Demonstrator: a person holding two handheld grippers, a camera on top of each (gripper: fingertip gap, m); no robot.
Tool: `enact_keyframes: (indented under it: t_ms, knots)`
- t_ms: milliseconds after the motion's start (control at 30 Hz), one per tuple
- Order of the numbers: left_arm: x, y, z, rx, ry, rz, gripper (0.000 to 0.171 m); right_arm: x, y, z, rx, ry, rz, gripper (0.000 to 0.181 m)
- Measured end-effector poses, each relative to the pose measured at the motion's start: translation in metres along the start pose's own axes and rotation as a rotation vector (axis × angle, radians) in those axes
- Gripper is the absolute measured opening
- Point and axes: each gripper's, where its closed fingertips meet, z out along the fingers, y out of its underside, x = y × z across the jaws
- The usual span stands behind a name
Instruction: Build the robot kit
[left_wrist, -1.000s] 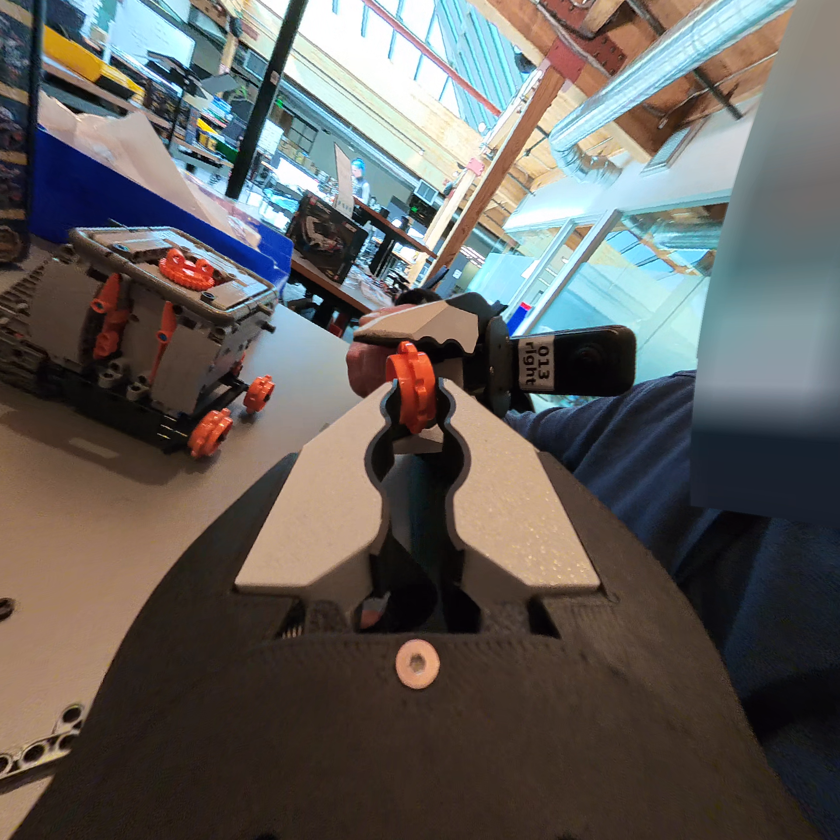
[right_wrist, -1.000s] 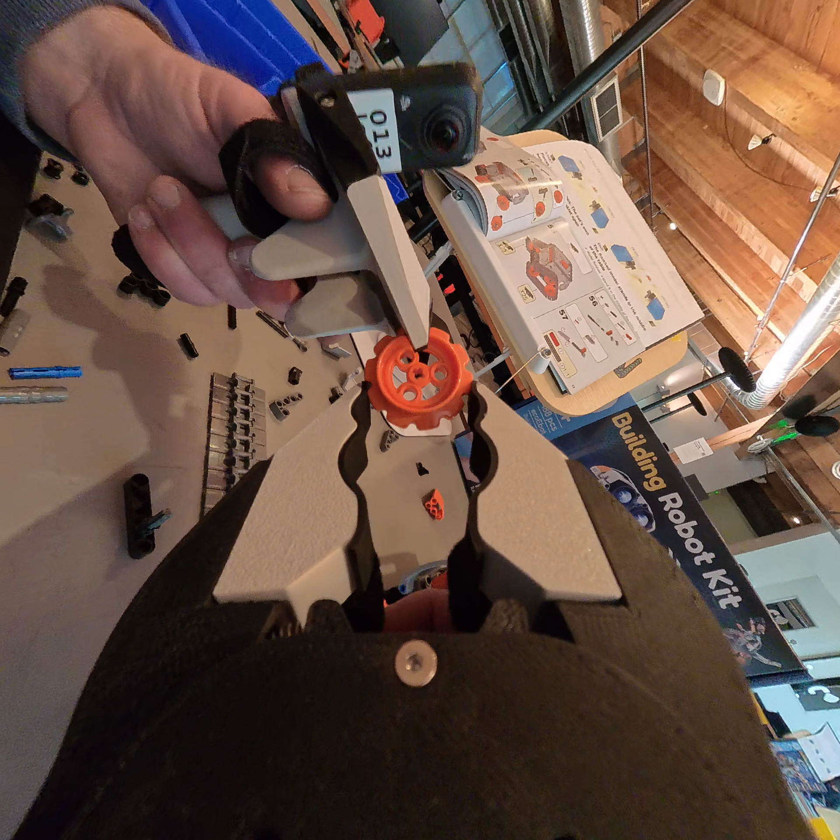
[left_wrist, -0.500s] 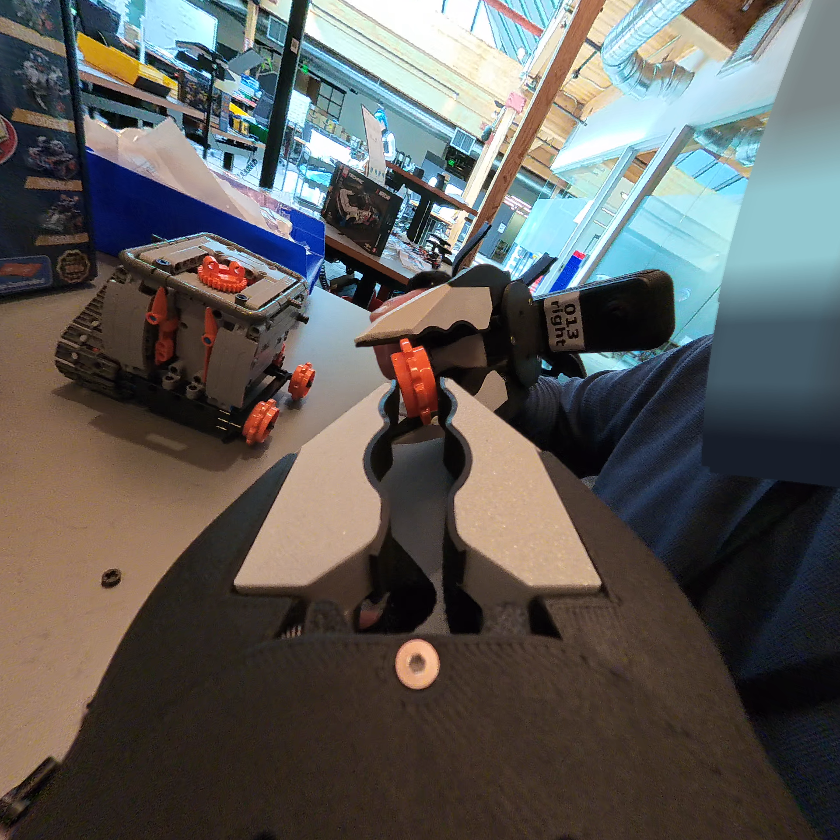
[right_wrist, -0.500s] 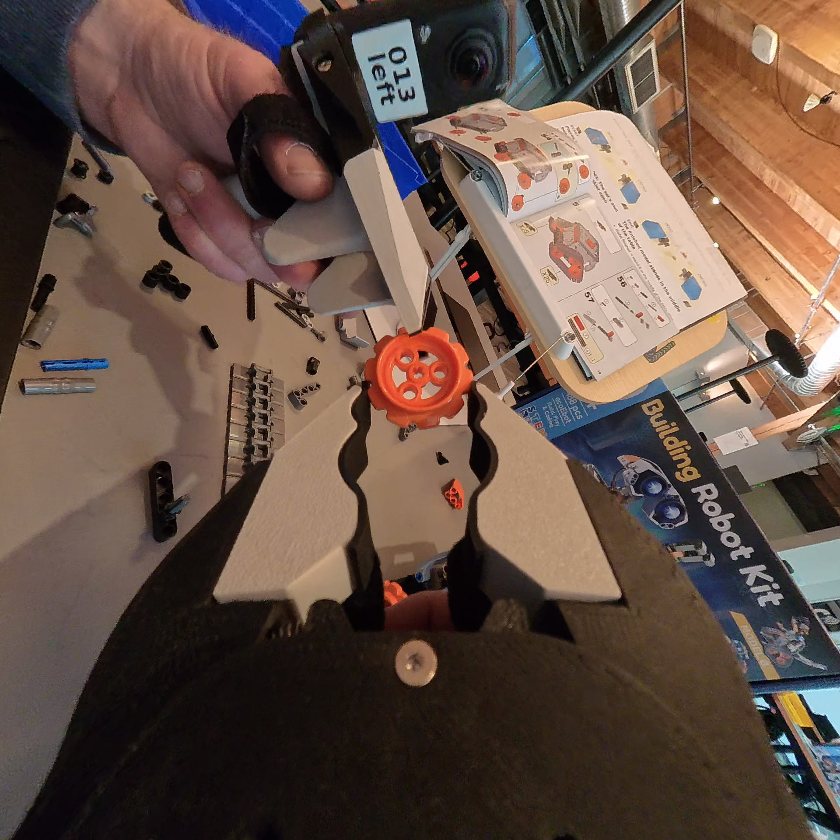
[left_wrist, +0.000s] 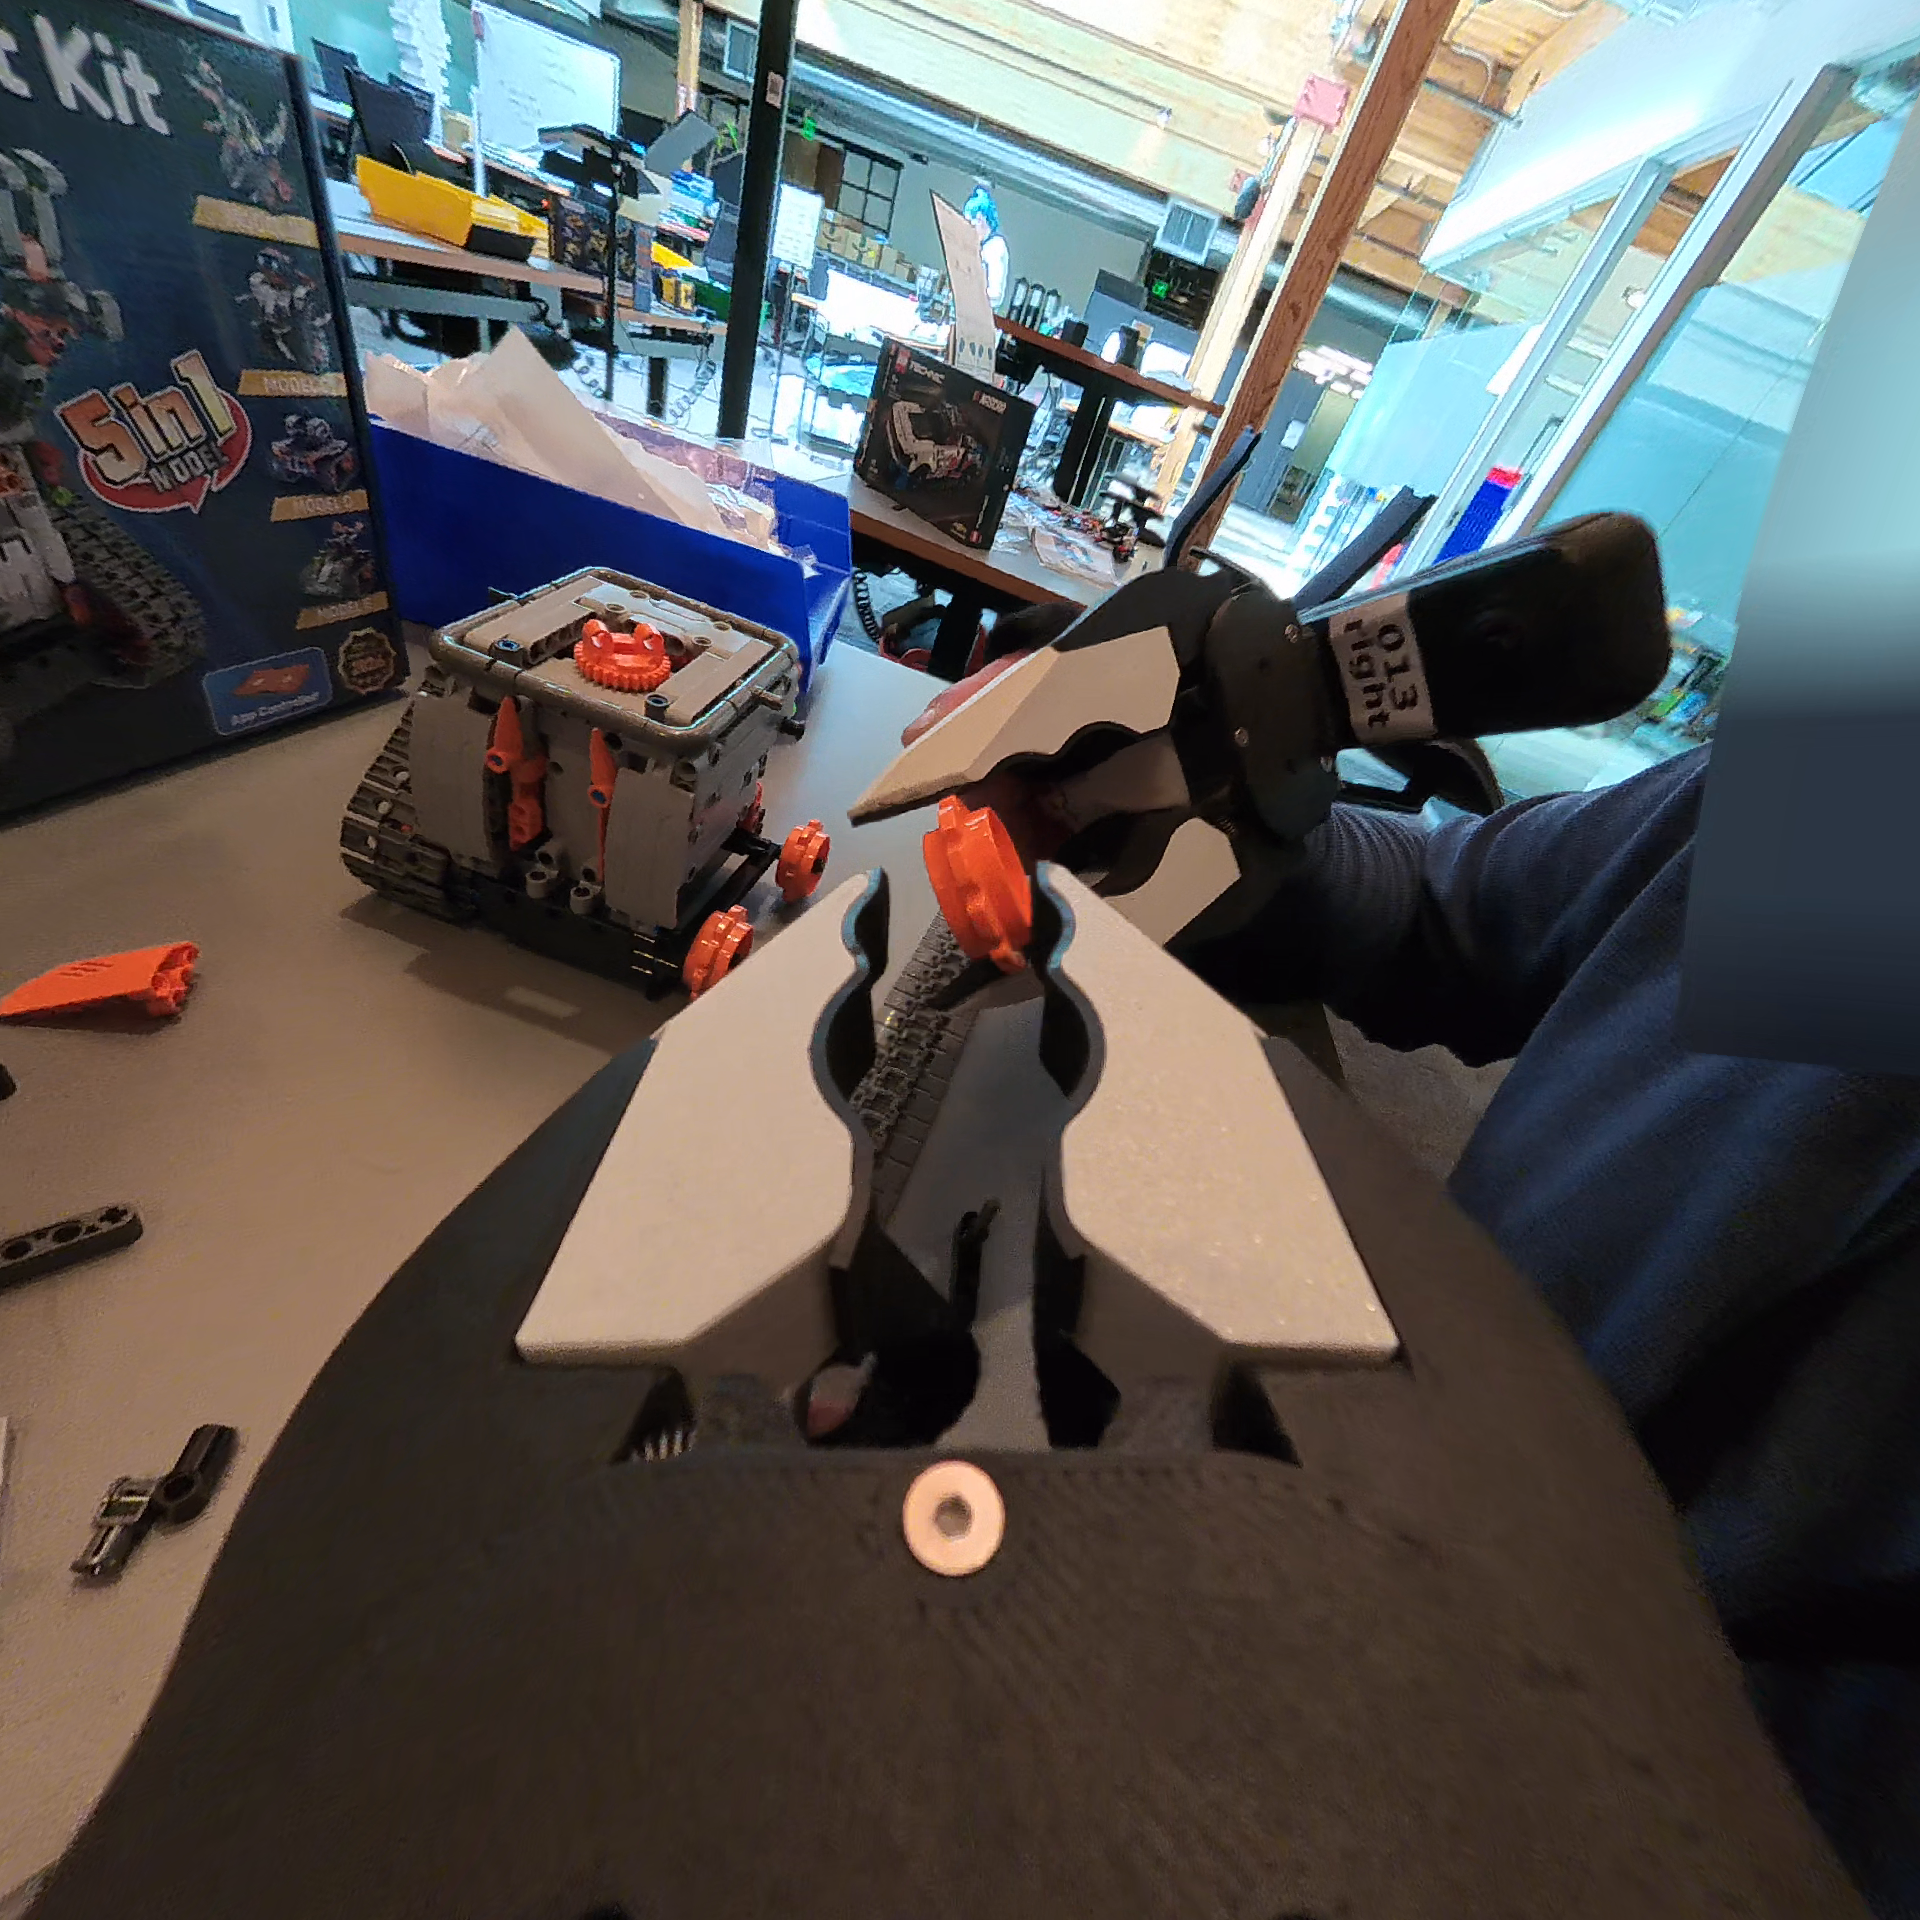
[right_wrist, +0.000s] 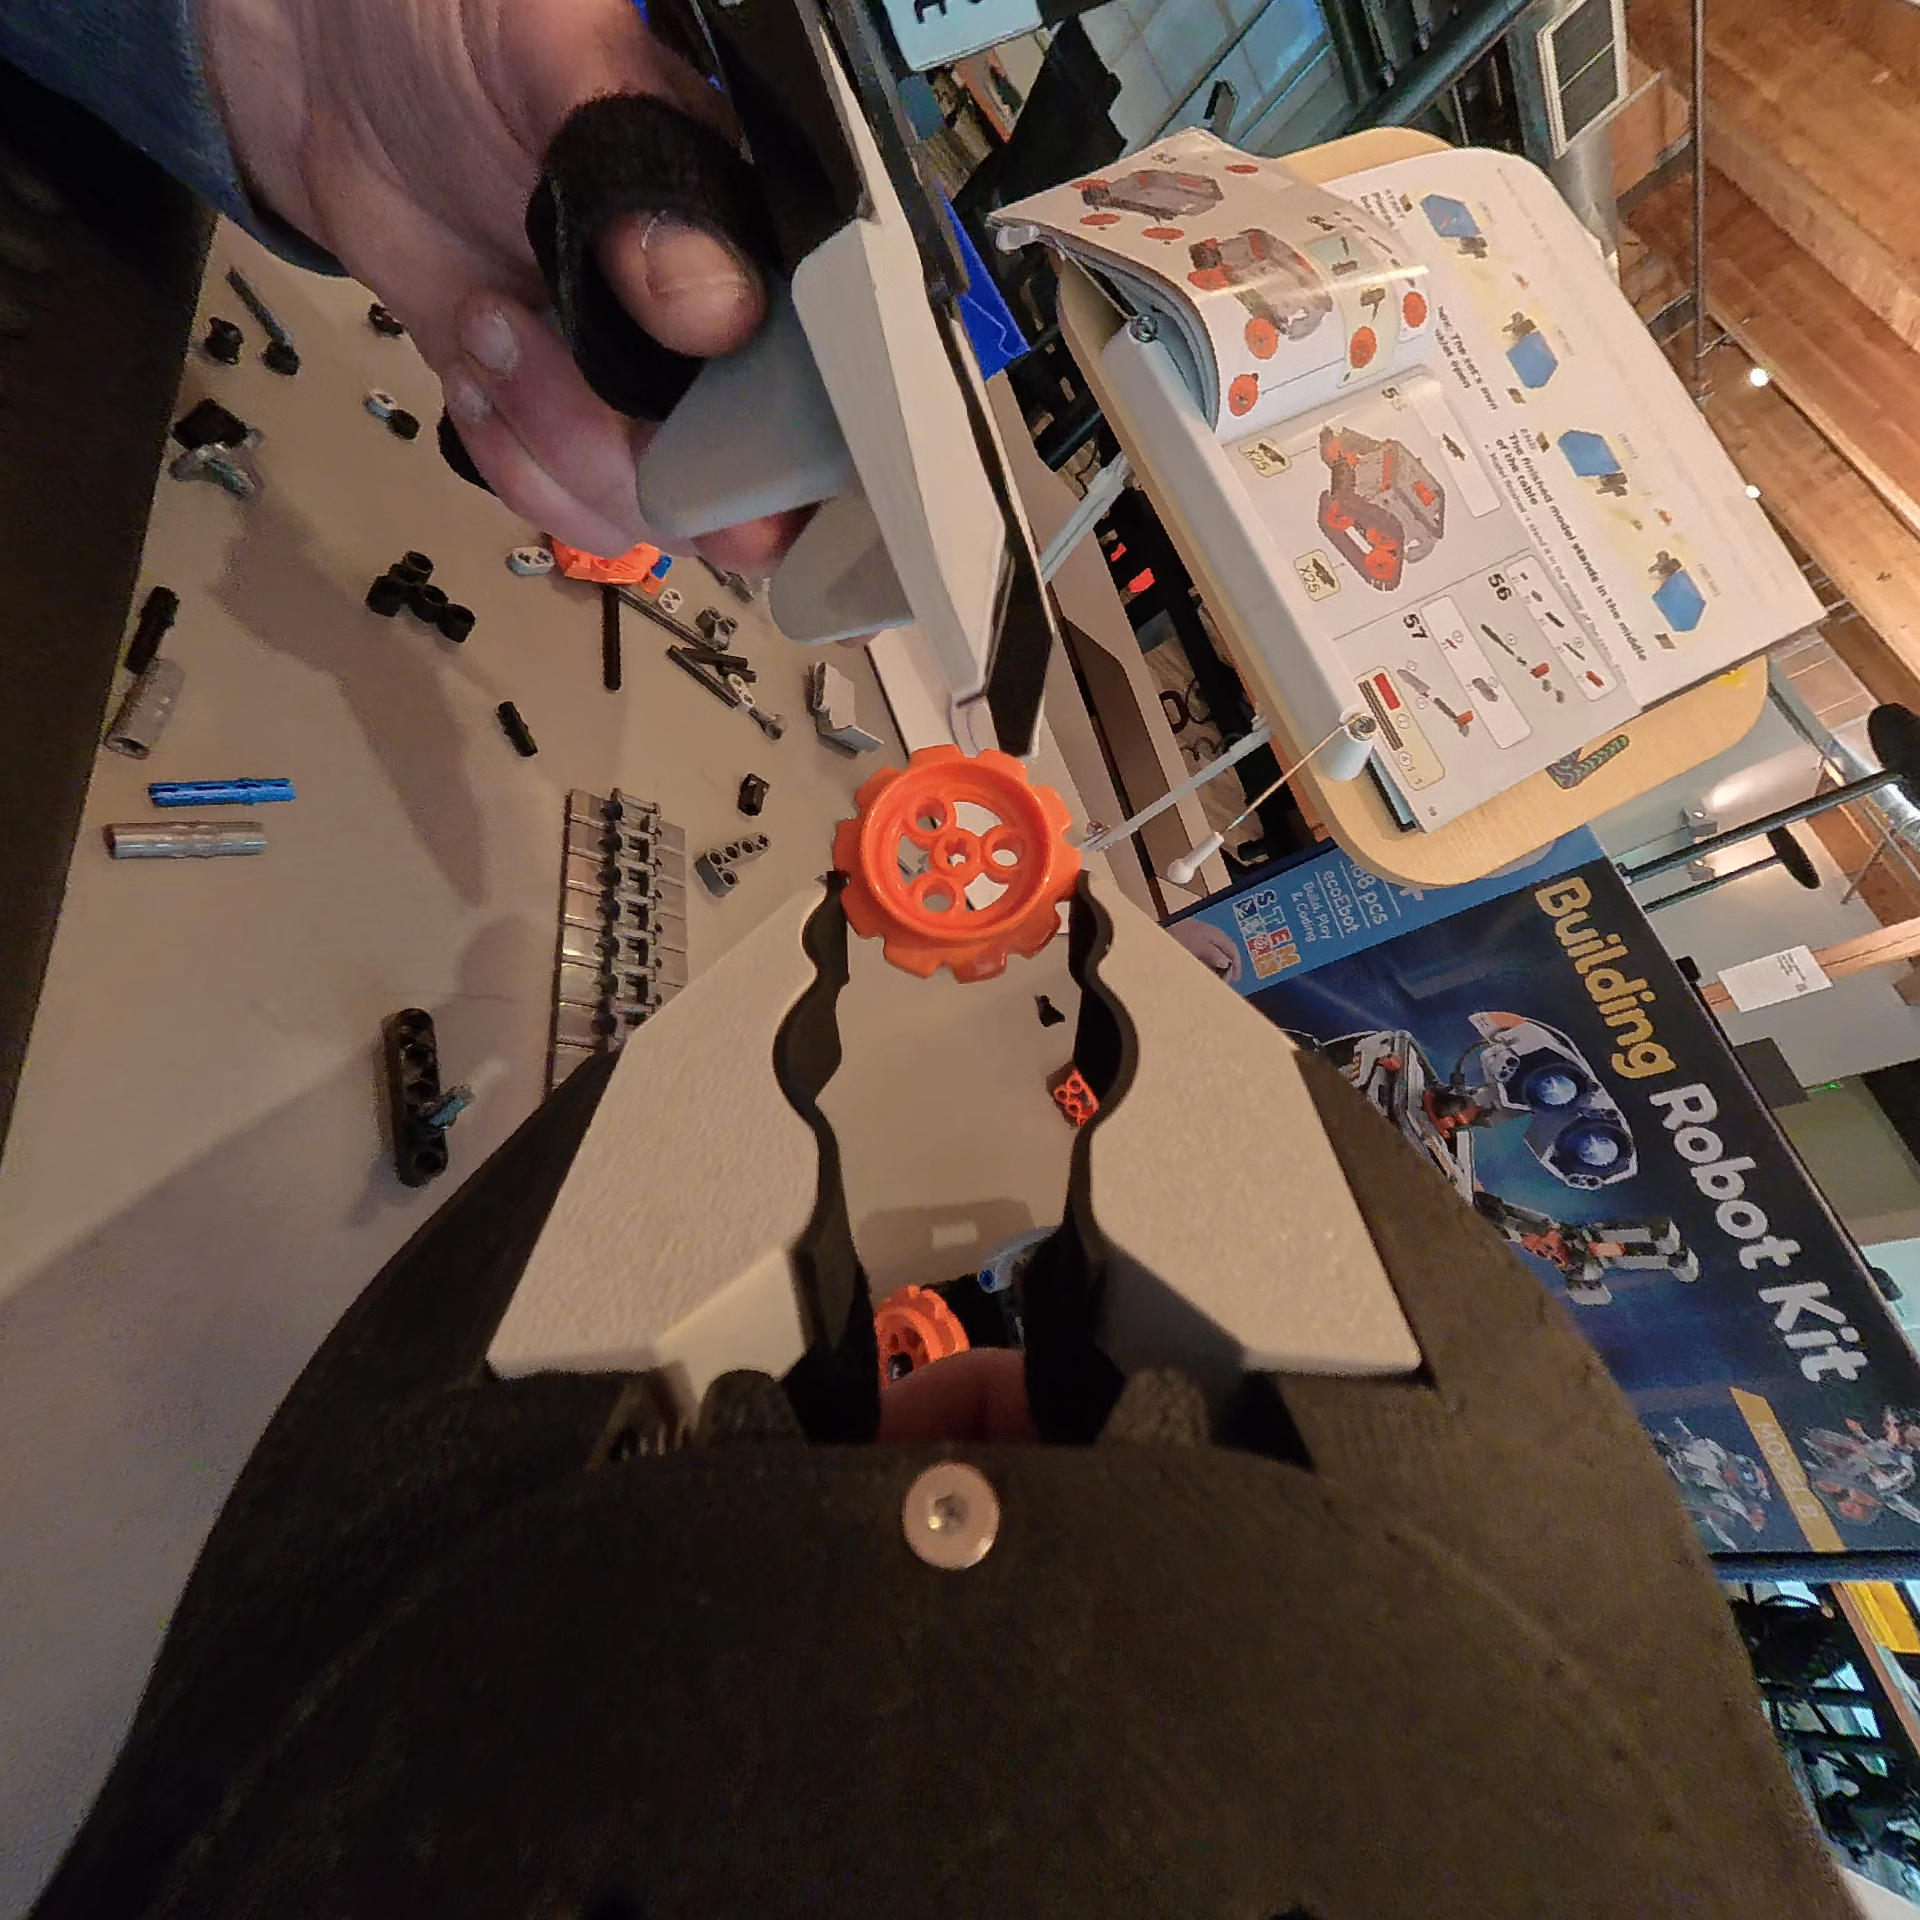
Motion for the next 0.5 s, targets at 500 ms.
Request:
enact_keyframes:
  t_ms: [500]
  knots:
    - [0.006,0.01,0.011,-0.012,0.095,-0.134,0.015,-0.006,-0.007,-0.001,-0.006,-0.031,-0.018,0.041]
